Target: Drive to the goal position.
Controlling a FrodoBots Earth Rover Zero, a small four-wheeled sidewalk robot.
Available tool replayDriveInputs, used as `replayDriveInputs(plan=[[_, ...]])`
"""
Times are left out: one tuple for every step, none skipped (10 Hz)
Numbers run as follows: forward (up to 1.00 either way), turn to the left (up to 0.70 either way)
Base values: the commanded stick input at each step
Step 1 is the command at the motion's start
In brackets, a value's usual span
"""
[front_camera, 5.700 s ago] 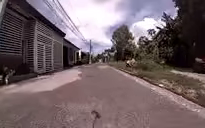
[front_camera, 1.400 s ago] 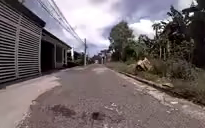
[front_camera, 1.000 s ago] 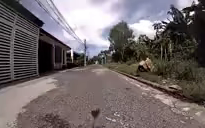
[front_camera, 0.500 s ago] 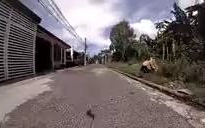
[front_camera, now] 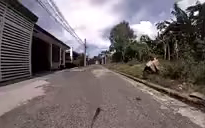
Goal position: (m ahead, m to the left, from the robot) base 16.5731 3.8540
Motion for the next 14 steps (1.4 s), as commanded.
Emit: replayDriveInputs(plan=[[0.7, 0.0], [0.7, 0.0], [0.7, 0.0], [0.7, 0.0], [0.7, 0.0], [0.7, 0.0], [0.7, 0.0], [0.7, 0.0], [0.7, 0.0], [0.7, 0.0], [0.7, 0.0], [0.7, 0.0], [0.7, 0.0], [0.7, 0.0]])
